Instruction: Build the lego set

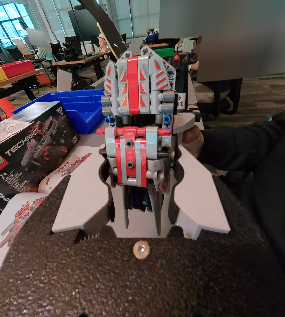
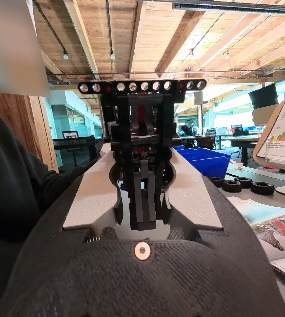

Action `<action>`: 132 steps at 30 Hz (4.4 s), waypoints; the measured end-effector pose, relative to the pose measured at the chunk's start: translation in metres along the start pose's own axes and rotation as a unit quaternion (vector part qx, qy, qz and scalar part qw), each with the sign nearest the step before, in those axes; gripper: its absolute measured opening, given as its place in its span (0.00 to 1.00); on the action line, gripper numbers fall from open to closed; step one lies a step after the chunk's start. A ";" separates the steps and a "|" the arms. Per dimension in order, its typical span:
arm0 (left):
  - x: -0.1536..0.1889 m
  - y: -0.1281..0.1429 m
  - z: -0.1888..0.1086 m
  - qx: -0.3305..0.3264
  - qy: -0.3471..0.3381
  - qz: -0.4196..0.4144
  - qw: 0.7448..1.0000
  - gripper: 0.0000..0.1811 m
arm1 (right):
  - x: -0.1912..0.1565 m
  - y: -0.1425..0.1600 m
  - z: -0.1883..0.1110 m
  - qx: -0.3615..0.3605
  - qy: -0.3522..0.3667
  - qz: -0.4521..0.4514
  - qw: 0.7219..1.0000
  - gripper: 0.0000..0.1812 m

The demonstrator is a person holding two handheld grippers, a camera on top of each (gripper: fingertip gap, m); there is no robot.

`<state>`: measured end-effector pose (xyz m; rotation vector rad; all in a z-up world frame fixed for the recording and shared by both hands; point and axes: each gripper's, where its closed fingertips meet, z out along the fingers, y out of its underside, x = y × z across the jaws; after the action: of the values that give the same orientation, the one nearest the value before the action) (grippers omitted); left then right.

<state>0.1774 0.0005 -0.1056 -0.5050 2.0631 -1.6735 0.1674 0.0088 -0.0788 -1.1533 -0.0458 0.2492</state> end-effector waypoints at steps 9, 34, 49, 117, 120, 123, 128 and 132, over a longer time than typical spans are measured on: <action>0.000 -0.004 0.000 -0.028 -0.028 0.017 0.999 0.42 | -0.004 -0.015 -0.006 0.075 -0.030 0.032 0.996 0.28; -0.032 -0.009 -0.031 0.237 0.190 -0.265 0.915 0.39 | 0.028 -0.017 -0.006 -0.065 0.137 -0.147 0.978 0.51; -0.066 0.128 -0.009 -0.356 0.115 0.108 0.921 0.39 | 0.067 0.092 -0.060 -0.314 0.106 -0.022 0.943 0.40; -0.063 0.067 -0.014 -0.079 0.027 0.005 0.996 0.24 | 0.114 0.116 -0.058 -0.385 0.099 -0.125 0.909 0.37; -0.028 0.084 -0.013 -0.122 0.048 0.020 0.991 0.22 | 0.115 0.110 -0.065 -0.379 0.120 -0.102 0.912 0.36; -0.003 0.116 -0.002 -0.206 0.046 0.027 0.977 0.22 | 0.116 0.110 -0.072 -0.384 0.138 -0.102 0.907 0.37; 0.015 0.142 0.023 -0.247 0.031 -0.056 0.967 0.23 | 0.119 0.109 -0.079 -0.392 0.202 -0.105 0.891 0.37; 0.021 0.146 0.035 -0.244 0.023 -0.080 0.966 0.19 | 0.116 0.106 -0.086 -0.397 0.228 -0.099 0.884 0.37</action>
<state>0.1777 -0.0100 -0.2565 -0.8130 2.5345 -1.2528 0.2764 -0.0030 -0.2206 -1.9890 0.1659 -0.2646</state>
